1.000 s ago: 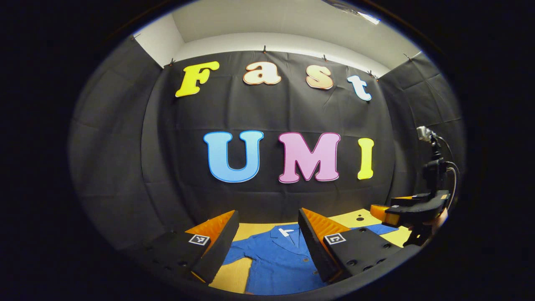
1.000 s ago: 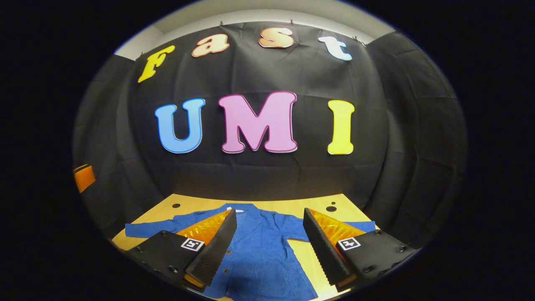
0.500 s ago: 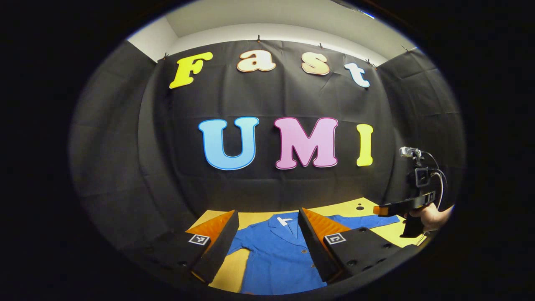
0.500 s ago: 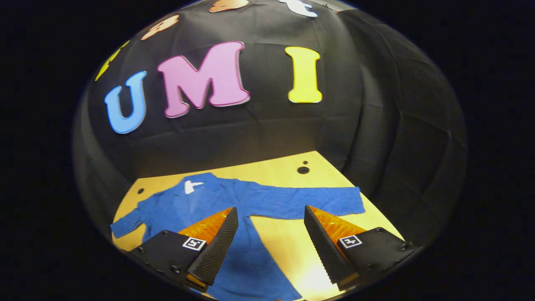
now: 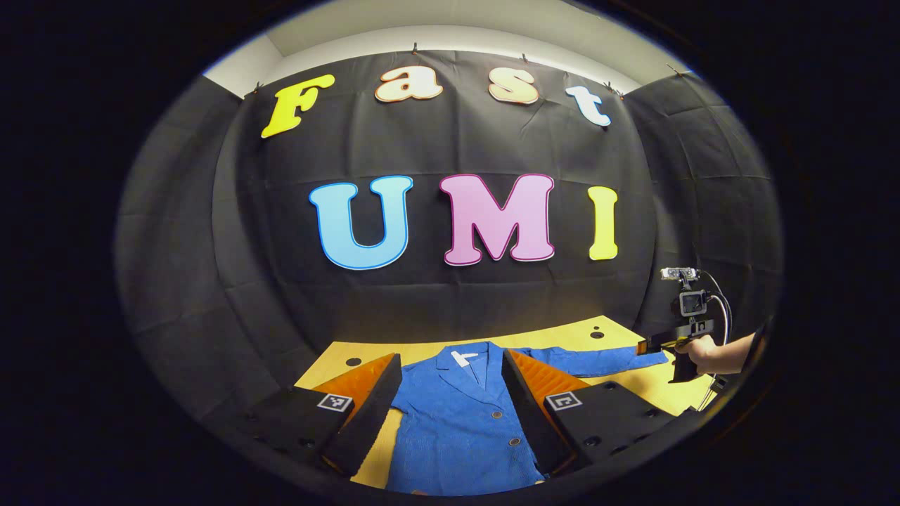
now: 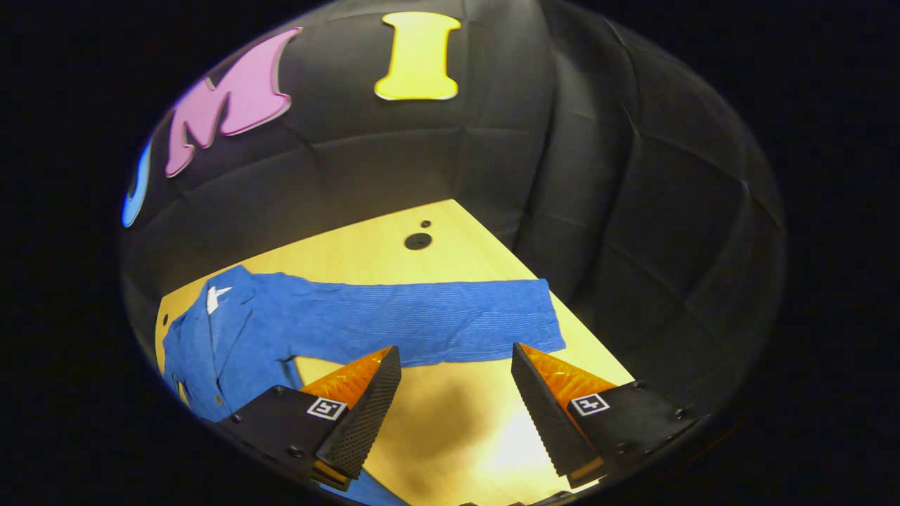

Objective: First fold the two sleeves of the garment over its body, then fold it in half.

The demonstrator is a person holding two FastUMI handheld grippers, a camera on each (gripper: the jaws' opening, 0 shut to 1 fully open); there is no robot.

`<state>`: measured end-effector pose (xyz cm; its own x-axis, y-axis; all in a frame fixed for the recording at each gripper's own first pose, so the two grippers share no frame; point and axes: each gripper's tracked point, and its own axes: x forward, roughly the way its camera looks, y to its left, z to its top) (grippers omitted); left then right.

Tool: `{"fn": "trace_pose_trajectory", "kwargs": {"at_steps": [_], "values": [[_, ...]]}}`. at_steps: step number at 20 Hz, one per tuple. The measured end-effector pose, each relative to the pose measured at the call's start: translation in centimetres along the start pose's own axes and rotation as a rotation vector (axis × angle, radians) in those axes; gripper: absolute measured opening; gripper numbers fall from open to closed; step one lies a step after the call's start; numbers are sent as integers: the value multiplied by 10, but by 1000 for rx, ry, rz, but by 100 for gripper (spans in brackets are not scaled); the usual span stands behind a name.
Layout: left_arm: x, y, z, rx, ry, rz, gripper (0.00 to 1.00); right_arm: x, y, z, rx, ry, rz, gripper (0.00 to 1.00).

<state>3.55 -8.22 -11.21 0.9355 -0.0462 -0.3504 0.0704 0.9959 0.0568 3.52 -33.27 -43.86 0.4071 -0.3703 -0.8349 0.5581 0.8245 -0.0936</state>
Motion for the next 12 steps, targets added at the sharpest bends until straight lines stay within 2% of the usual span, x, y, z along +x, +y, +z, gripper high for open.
{"fn": "trace_pose_trajectory", "kwargs": {"at_steps": [2, 7, 10, 12], "values": [[6, -6, -4, 10, 13, 3, 82, 25, -32, -6, 33, 67, -67, 100], [16, -24, -14, 58, 46, 13, 82, 76, -72, -21, 154, 196, -128, 100], [19, -31, -19, 46, 62, 23, 82, 89, -82, -25, 180, 230, -147, 100], [21, -34, -20, 36, 72, 37, 82, 96, -82, -37, 180, 271, -132, 100]]}}
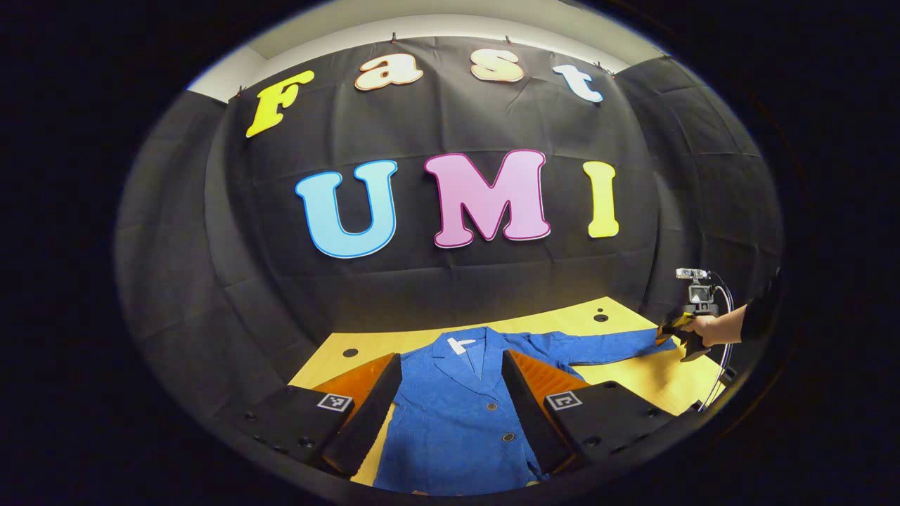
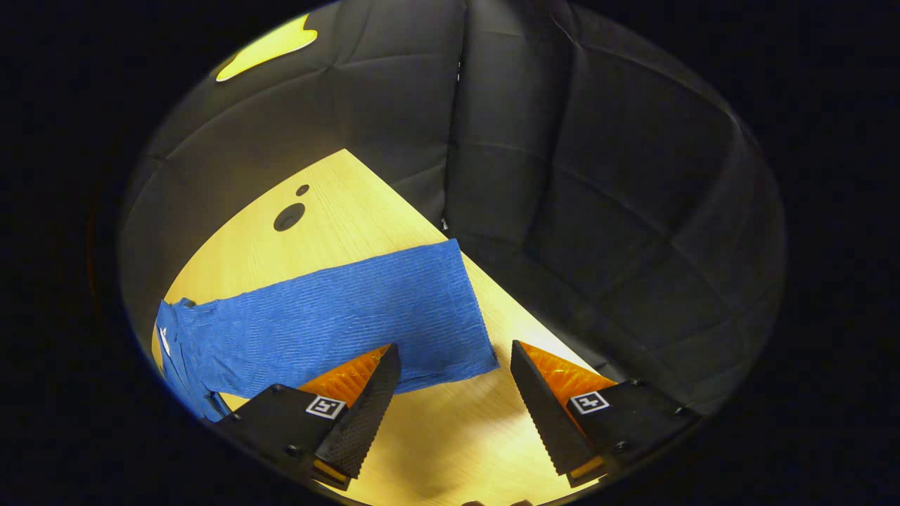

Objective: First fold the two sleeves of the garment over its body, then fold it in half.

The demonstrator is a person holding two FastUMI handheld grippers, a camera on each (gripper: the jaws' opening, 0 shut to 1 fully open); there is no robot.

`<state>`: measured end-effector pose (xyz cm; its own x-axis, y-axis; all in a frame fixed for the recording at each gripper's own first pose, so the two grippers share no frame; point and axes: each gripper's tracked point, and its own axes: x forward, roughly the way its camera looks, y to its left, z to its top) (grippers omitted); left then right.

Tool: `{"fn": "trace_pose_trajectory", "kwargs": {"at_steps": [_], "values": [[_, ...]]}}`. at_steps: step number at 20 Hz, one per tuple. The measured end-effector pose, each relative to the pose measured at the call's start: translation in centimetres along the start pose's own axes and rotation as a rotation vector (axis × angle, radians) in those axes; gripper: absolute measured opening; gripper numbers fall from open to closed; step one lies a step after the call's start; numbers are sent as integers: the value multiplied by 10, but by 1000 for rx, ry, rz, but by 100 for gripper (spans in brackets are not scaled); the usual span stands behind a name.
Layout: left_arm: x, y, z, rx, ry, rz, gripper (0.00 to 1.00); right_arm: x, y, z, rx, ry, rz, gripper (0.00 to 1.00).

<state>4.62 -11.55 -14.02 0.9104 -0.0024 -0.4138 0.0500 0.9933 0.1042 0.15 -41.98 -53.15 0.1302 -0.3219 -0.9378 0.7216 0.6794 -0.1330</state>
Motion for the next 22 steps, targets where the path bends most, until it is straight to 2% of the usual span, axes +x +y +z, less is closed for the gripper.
{"fn": "trace_pose_trajectory", "kwargs": {"at_steps": [1, 2, 3, 6, 8, 10, 11, 12, 13, 14, 15, 18, 22], "values": [[1, -1, 0, -3, 3, 8, 82, -1, -1, -7, -35, 43, 1, 99], [3, -3, 1, -5, 4, 14, 82, 0, 2, -2, -48, -1, 11, 96], [3, -5, 3, -3, 3, 18, 82, 7, 3, 0, -63, 3, 24, 100], [6, -13, 2, 0, -1, 25, 83, -1, 0, -2, -87, -11, 39, 98], [6, -21, 0, -2, 7, 24, 82, 5, 0, 2, -83, -25, 70, 83], [4, -28, 0, -5, 11, 17, 82, 2, 5, -1, -52, -22, 76, 22], [3, -31, 0, -4, 14, 12, 81, -1, 7, 0, -44, -23, 92, 22], [2, -34, -1, -2, 16, 6, 82, 1, 9, 1, -36, -13, 105, 14], [2, -35, 0, -3, 17, 2, 82, -2, 18, -3, -34, -8, 152, 7], [1, -33, -1, -8, 21, 2, 82, -2, 20, -1, -33, -10, 163, 7], [1, -31, -3, -15, 25, 4, 82, -7, 22, -5, -44, -8, 177, 1], [-1, -20, -4, -29, 29, 26, 82, -26, 32, 7, -68, -79, 192, 1], [-9, -5, -8, -38, 15, 49, 82, -68, 74, 25, -70, -150, 276, 1]]}}
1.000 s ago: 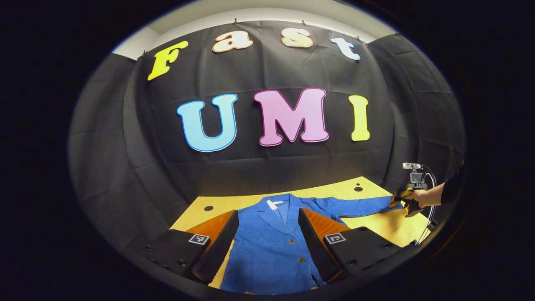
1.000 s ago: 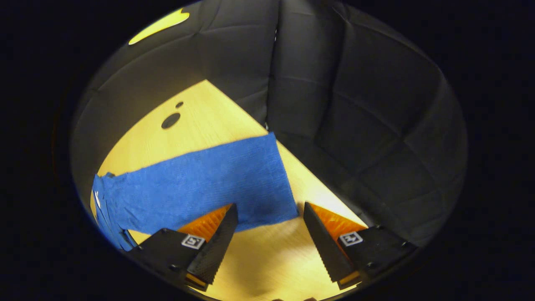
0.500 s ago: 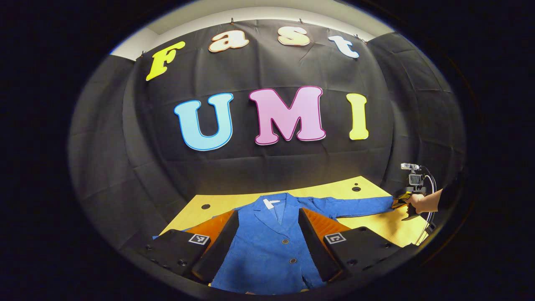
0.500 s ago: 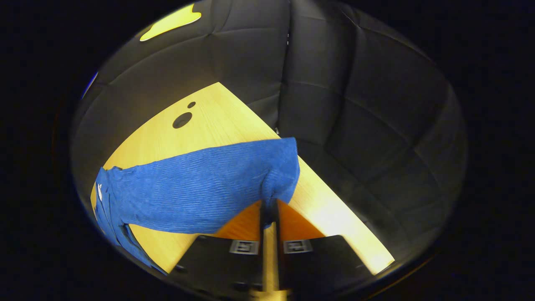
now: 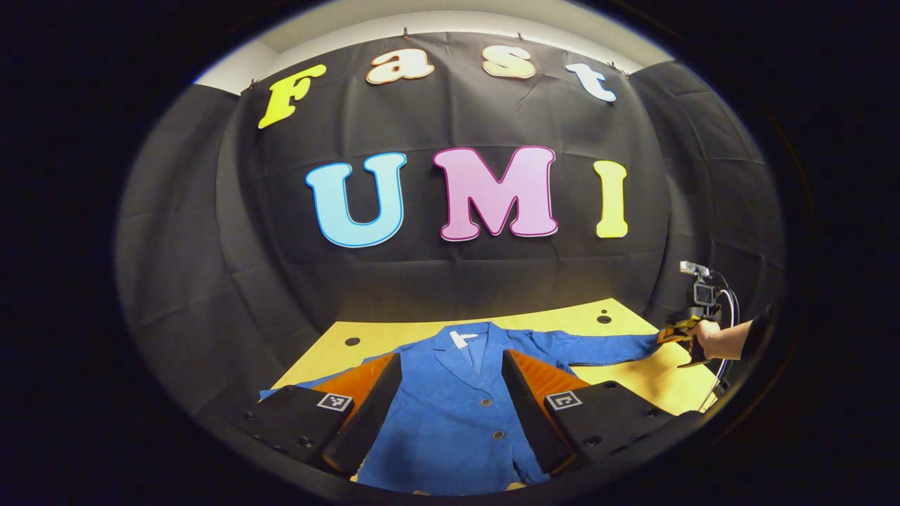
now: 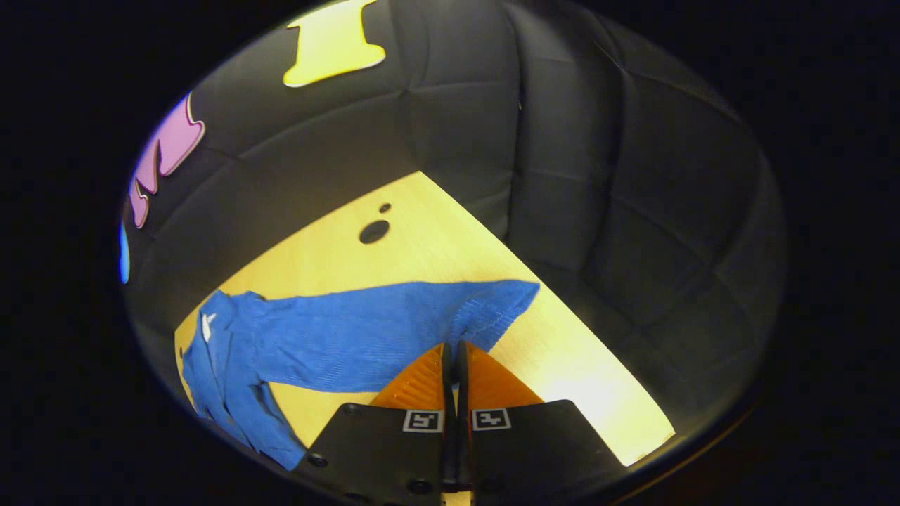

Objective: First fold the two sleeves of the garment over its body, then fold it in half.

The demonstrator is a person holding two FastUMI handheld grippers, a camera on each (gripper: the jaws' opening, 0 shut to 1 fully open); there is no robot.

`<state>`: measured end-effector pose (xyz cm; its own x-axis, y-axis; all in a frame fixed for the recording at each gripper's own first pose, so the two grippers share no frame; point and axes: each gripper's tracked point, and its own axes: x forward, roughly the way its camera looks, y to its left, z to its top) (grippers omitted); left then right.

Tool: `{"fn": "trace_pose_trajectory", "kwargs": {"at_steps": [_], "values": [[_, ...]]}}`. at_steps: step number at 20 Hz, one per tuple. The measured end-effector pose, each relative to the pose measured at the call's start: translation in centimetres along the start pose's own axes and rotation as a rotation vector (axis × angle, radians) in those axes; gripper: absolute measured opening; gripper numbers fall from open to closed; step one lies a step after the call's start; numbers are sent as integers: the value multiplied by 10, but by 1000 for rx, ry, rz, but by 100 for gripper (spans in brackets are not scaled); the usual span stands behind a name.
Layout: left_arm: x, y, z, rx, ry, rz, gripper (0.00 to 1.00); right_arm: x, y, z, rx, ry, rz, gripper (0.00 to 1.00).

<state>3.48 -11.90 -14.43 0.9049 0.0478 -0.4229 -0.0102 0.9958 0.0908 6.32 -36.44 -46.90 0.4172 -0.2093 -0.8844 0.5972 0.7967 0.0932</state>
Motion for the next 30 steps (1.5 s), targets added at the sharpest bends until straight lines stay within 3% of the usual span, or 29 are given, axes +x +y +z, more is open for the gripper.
{"fn": "trace_pose_trajectory", "kwargs": {"at_steps": [4, 10, 16, 21, 23, 27, 28, 29, 30], "values": [[-13, 21, -2, -23, -16, 21, 82, -33, 86, 12, -88, -29, 125, 1], [-36, 77, -9, -82, -40, 123, 82, -85, 264, -6, -205, -23, 354, 0], [-77, 142, -48, -145, 13, 272, 82, -121, 421, -95, -320, 85, 539, 0], [-107, 189, -77, -206, 57, 424, 82, -127, 523, -195, -449, 185, 646, 1], [-118, 199, -90, -232, 74, 474, 82, -125, 544, -218, -456, 217, 652, 1], [-133, 218, -104, -245, 94, 557, 82, -98, 555, -256, -409, 292, 589, 0], [-138, 221, -108, -249, 94, 573, 81, -96, 552, -258, -403, 306, 588, 19], [-139, 224, -108, -255, 91, 584, 82, -93, 552, -259, -406, 304, 590, 32], [-139, 226, -109, -261, 87, 591, 82, -91, 551, -256, -421, 286, 592, 37]]}}
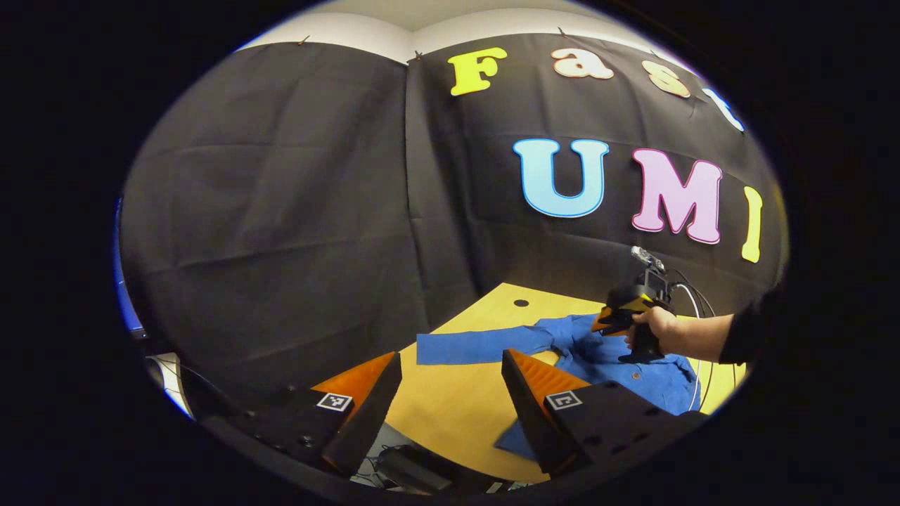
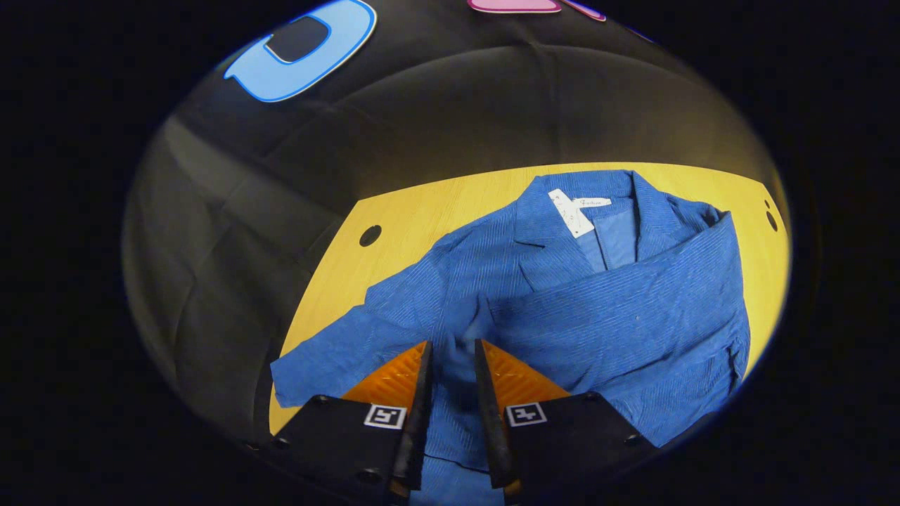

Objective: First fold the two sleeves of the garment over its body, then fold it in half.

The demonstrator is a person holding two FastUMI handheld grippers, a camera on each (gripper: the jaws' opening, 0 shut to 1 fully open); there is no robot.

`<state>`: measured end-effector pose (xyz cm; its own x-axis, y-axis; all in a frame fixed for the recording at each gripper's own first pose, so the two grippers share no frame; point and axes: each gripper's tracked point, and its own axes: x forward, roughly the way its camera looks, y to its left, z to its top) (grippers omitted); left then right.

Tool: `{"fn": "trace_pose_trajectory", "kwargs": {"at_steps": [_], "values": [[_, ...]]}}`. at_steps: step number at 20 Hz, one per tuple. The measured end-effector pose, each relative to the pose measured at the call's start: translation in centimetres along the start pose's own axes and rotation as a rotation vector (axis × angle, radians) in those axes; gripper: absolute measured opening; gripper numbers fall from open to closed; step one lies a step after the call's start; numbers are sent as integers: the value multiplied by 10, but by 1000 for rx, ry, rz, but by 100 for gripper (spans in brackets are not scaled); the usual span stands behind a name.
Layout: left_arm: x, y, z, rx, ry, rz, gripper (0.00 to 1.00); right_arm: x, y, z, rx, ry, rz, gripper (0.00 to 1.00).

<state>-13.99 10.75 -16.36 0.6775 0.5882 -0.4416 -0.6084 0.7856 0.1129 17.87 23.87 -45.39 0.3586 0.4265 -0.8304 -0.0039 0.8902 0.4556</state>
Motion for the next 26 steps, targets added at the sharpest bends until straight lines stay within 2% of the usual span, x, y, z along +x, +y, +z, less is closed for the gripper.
{"fn": "trace_pose_trajectory", "kwargs": {"at_steps": [1, 5, 6, 11, 14, 16, 20, 26], "values": [[2, 0, 0, -5, 1, 2, 82, -9, -2, 2, -25, -14, -1, 37], [31, -7, -9, -14, 11, -39, 82, -49, -9, 6, -91, -91, 12, 91], [42, -7, -11, -18, 18, -51, 82, -63, -14, 4, -99, -106, 11, 99], [130, -1, -23, -16, 76, -82, 82, -153, -50, -3, -171, -233, -20, 99], [192, 14, -50, 22, 186, -63, 84, -218, -76, -16, -191, -296, -56, 99], [233, 22, -67, 11, 243, -37, 83, -257, -90, -21, -173, -354, -83, 98], [299, 47, -107, 2, 386, 55, 84, -318, -140, -43, -125, -384, -204, 98], [343, 55, -146, -35, 558, 26, 85, -416, -184, -53, -87, -508, -376, 98]]}}
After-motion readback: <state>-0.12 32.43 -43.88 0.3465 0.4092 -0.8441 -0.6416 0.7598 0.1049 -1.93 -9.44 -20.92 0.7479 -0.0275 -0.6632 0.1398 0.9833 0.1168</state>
